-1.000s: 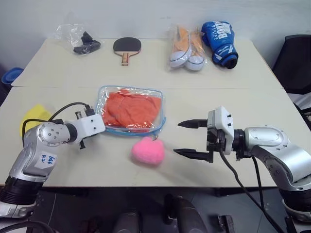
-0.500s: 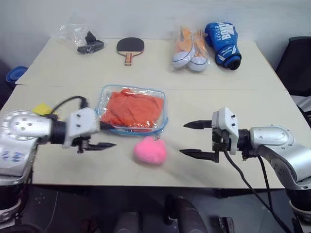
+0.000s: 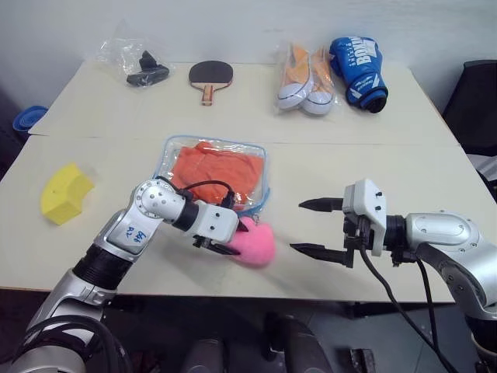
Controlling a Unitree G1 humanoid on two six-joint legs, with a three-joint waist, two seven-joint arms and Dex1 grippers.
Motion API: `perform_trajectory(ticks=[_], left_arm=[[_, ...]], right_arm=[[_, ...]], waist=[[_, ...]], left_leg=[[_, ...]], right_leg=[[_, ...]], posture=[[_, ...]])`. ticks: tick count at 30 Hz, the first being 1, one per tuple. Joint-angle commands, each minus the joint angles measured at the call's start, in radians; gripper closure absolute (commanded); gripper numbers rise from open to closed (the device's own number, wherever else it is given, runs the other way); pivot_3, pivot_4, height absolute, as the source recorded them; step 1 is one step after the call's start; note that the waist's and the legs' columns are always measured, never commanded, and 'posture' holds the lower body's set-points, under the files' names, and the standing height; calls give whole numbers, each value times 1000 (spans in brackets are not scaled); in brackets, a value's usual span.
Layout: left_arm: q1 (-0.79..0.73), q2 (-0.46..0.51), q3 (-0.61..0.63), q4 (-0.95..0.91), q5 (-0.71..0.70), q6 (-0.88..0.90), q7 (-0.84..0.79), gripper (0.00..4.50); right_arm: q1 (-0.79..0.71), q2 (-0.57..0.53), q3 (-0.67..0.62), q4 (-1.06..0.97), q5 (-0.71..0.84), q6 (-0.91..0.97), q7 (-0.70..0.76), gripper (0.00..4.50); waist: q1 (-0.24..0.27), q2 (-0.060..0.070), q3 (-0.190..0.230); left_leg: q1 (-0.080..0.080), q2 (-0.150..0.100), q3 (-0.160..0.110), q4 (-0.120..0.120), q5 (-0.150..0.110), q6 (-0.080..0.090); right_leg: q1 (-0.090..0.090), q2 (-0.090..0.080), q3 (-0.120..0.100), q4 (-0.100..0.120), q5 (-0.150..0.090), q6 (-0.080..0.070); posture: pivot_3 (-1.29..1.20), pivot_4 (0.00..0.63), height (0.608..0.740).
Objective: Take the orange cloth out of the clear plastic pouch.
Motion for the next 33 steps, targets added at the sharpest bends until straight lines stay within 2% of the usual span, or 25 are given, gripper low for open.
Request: perform_trajectory(ticks=[1, 7, 14, 21, 24, 33], left_arm=[[8, 20, 5, 10, -10, -29, -33, 2897], [81, 118, 73, -48, -65, 1, -71, 4481], [153, 198, 160, -122, -71, 86, -3, 4481], [168, 223, 182, -171, -70, 130, 16, 4481], [176, 222, 184, -196, -72, 146, 28, 4500], [200, 229, 198, -222, -66, 162, 59, 4500]], right_arm=[[-4, -7, -15, -32, 8, -5, -10, 0], [-87, 22, 130, 78, -164, -131, -4, 0], [-292, 147, 353, 368, -448, -396, -6, 0], [-431, 288, 421, 620, -555, -573, 13, 0], [-475, 317, 427, 742, -598, -667, 15, 560], [-520, 358, 419, 865, -637, -789, 51, 3653]], waist=[[0, 0, 0], [-13, 0, 0], [-27, 0, 0], [-26, 0, 0], [-25, 0, 0], [-27, 0, 0]], left_leg=[[0, 0, 0, 0, 0, 0], [0, 1, 0, 0, 0, 0], [0, 1, 0, 0, 0, 0], [0, 1, 0, 0, 0, 0], [0, 1, -1, 0, 0, 0], [0, 1, -1, 0, 0, 0]], right_leg=[[0, 0, 0, 0, 0, 0], [-1, 0, 0, 0, 0, 0], [-1, 1, 0, 1, 0, 0], [-5, 0, -2, 4, 0, -1], [-5, 0, -2, 4, 0, -1], [-5, -1, -2, 5, 0, -1]], posture=[[0, 150, 740], [0, 150, 740], [0, 150, 740], [0, 150, 740], [0, 150, 740], [0, 150, 740]])
